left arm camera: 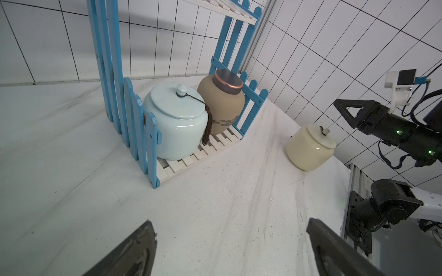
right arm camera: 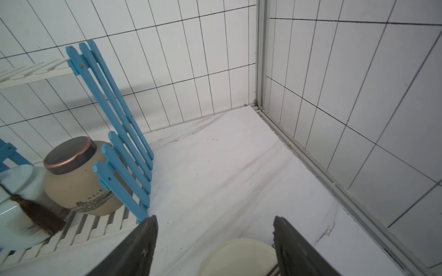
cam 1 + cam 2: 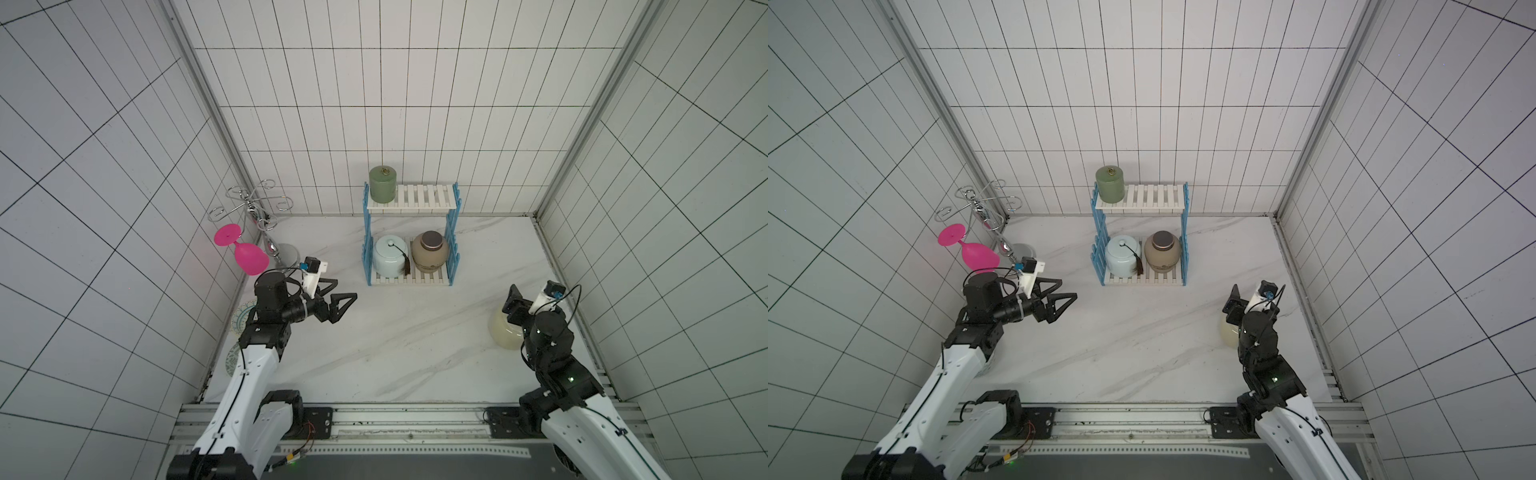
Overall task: Remove the tea canisters from the shelf
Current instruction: Place the tea canister at the center of the board.
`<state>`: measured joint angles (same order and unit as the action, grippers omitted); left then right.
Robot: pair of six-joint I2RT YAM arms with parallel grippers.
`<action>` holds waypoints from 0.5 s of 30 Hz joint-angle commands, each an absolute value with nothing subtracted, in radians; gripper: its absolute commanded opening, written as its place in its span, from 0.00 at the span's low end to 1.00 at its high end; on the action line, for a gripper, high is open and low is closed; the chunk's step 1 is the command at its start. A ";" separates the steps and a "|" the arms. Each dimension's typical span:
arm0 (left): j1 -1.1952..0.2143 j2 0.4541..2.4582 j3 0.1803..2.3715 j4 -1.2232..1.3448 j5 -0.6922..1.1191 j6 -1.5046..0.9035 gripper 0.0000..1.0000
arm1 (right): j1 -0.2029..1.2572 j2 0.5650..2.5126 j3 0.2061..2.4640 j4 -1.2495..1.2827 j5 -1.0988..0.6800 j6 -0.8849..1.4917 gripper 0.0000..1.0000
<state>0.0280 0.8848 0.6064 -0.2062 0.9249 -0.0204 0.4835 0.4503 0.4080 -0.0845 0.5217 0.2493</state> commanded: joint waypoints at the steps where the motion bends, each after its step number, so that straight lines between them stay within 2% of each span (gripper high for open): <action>1: 0.032 0.897 0.665 -0.215 0.895 -0.037 0.99 | 0.477 0.460 0.492 -0.106 0.433 0.157 0.87; 4: 0.031 0.917 0.717 -0.239 0.879 -0.031 0.99 | 0.477 0.474 0.520 -0.119 0.413 0.145 1.00; 10: 0.004 0.991 0.885 -0.348 0.824 0.011 0.99 | 0.476 0.491 0.573 -0.170 0.339 0.052 0.99; 15: -0.028 1.069 1.022 -0.410 0.761 0.012 0.99 | 0.476 0.456 0.585 -0.202 0.355 -0.041 0.99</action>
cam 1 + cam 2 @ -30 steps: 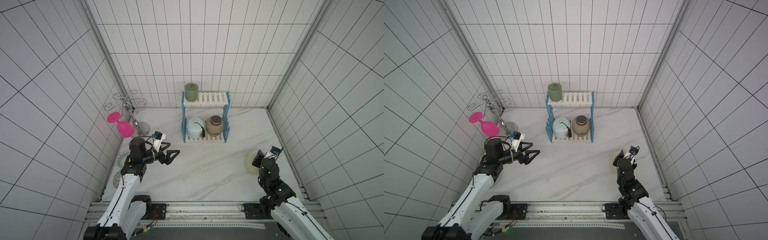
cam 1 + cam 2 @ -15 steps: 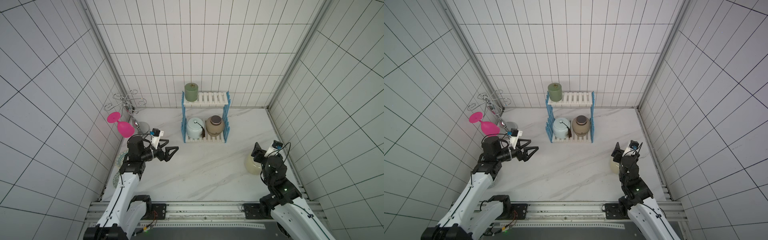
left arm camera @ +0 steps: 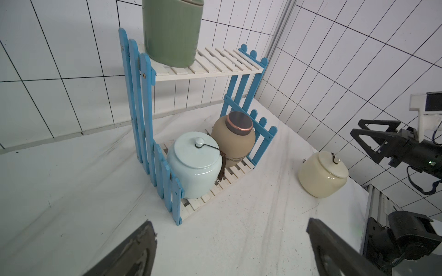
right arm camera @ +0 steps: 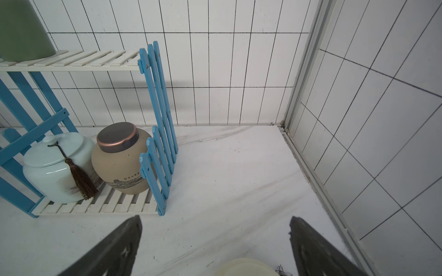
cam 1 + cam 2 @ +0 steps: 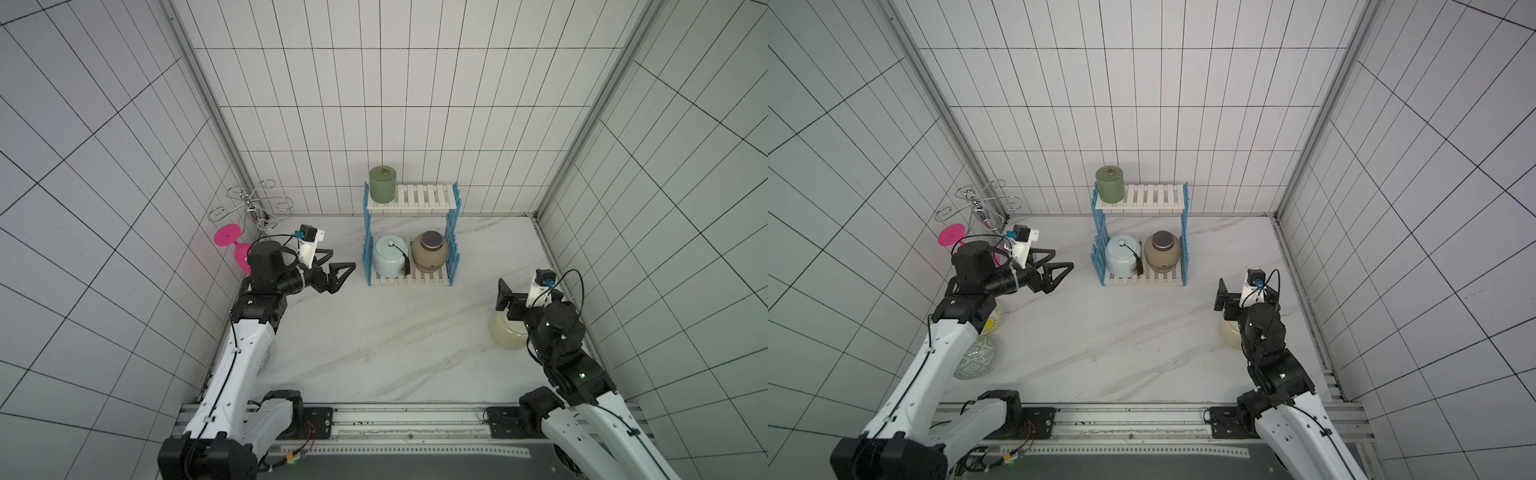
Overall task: Remove the tea canisters from the shelf
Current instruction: Place the tea canister at the center of the board, then pick up the tea canister from the shelf.
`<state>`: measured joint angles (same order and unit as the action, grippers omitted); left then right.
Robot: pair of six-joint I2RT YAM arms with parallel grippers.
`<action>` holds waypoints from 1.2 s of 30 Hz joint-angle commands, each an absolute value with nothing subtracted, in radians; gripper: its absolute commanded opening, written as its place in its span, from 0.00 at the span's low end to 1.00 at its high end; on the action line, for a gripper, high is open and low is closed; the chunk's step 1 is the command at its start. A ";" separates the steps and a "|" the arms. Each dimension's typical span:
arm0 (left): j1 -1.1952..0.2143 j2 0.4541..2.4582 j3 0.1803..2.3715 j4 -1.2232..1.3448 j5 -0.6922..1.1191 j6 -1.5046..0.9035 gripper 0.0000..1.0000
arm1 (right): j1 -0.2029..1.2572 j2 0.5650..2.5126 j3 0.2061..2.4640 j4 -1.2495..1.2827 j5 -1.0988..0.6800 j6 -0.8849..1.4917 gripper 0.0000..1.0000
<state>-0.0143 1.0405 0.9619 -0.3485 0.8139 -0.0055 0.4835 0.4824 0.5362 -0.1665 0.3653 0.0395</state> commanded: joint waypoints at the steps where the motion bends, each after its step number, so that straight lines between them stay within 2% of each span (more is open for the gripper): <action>1: -0.036 1.091 1.054 -0.423 0.748 0.010 0.99 | 0.476 0.446 0.582 -0.207 0.349 -0.057 0.99; 8: -0.112 1.273 1.336 -0.554 0.634 0.032 0.99 | 0.476 0.436 0.565 -0.238 0.304 -0.082 0.99; 17: -0.193 1.477 1.581 -0.569 0.523 0.063 0.99 | 0.477 0.420 0.548 -0.227 0.287 -0.087 0.99; 36: -0.256 1.803 1.975 -0.626 0.427 0.061 0.99 | 0.471 0.409 0.528 -0.200 0.287 -0.106 0.99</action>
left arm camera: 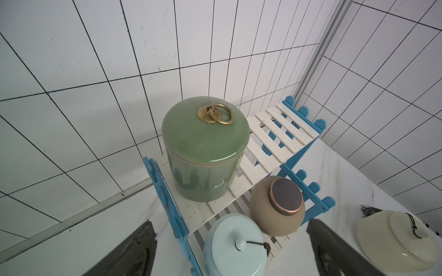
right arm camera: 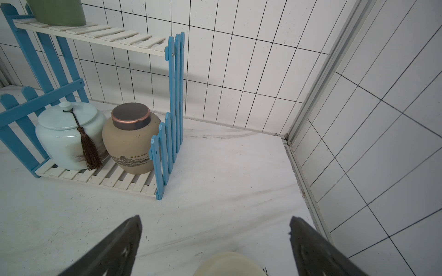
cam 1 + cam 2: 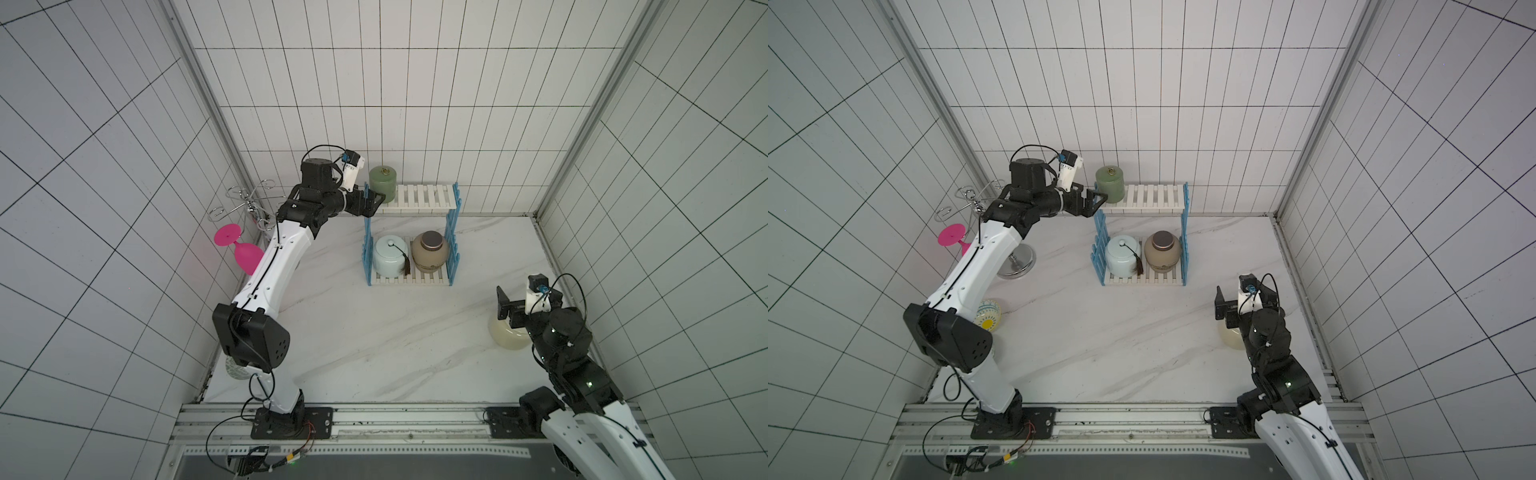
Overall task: Remove the tea canisters from the shelf
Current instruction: Pick up the tea canister from the shelf.
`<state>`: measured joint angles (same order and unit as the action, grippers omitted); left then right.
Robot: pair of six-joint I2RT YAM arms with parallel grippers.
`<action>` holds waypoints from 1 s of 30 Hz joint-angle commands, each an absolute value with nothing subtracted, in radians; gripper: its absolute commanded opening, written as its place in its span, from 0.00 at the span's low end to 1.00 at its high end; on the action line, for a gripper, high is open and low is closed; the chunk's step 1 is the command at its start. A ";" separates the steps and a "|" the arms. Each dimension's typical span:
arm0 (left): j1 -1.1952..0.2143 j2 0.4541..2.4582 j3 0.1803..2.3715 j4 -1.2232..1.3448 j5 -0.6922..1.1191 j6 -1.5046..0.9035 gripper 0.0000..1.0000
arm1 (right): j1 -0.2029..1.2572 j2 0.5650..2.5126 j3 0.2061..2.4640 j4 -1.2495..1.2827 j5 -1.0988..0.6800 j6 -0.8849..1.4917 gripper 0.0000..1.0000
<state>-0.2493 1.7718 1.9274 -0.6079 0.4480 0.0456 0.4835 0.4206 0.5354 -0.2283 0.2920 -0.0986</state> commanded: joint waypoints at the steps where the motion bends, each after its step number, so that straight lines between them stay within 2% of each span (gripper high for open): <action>1: -0.256 1.819 1.995 -0.630 0.423 0.064 0.99 | 0.471 0.409 0.527 -0.199 0.287 -0.106 0.99; 14: -0.278 1.990 2.194 -0.644 0.415 0.099 0.99 | 0.469 0.404 0.520 -0.192 0.279 -0.107 0.99; 30: -0.299 2.107 2.304 -0.622 0.408 0.104 0.97 | 0.467 0.408 0.512 -0.183 0.274 -0.109 0.99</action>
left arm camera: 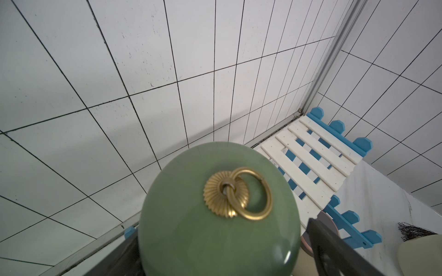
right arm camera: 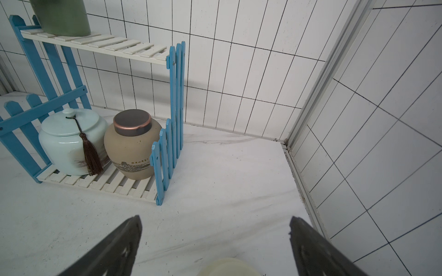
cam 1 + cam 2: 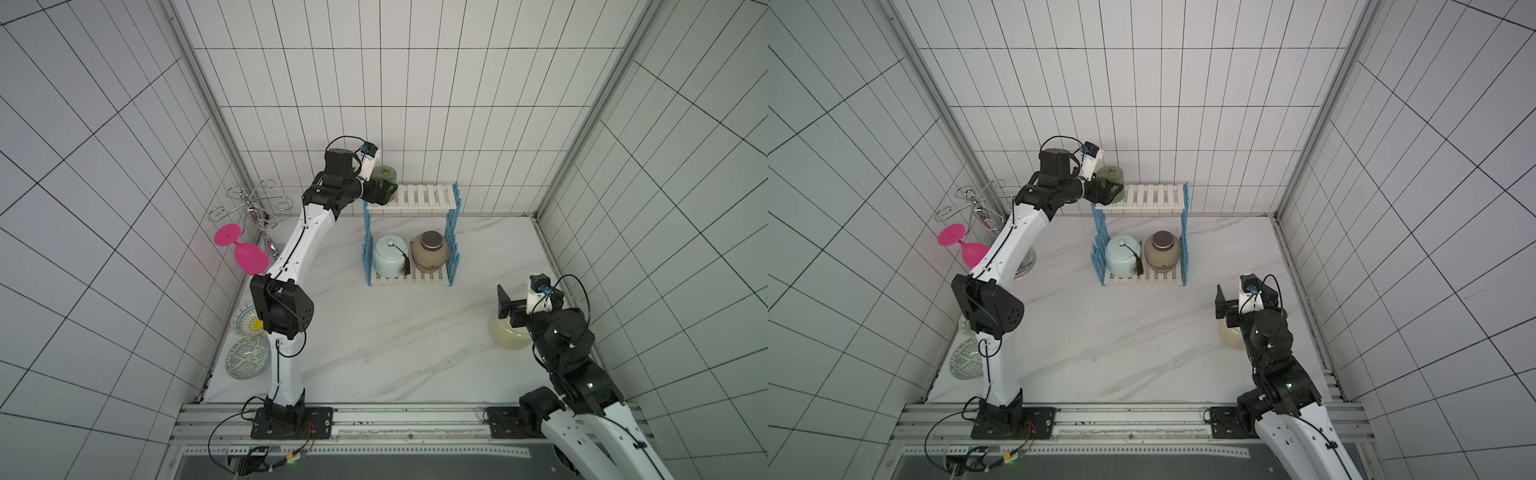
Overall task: Remove the tea canisters from the shelf
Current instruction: Pick up the tea canister from the shelf.
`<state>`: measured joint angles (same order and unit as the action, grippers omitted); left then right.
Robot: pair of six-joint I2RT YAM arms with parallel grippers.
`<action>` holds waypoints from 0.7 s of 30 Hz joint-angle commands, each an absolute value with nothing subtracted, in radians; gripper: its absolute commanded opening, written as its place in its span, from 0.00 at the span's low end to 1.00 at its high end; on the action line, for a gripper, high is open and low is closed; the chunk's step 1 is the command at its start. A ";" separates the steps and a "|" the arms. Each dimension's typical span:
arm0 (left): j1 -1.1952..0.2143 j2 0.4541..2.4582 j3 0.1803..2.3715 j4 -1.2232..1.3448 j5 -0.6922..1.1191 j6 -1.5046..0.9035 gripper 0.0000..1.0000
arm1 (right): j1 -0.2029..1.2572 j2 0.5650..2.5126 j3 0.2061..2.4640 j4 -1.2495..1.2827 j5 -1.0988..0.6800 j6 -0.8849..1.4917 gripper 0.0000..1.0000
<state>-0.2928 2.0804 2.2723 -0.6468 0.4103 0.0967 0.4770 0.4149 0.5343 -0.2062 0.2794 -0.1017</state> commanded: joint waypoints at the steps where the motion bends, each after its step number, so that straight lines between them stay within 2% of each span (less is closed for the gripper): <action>1: -0.299 2.111 2.308 -0.621 0.407 0.105 0.96 | 0.468 0.408 0.512 -0.182 0.275 -0.109 0.99; 14: -0.302 2.157 2.351 -0.544 0.422 0.123 0.93 | 0.468 0.404 0.512 -0.183 0.276 -0.109 0.99; 21: -0.306 2.169 2.356 -0.533 0.439 0.126 0.86 | 0.466 0.405 0.512 -0.183 0.277 -0.110 0.99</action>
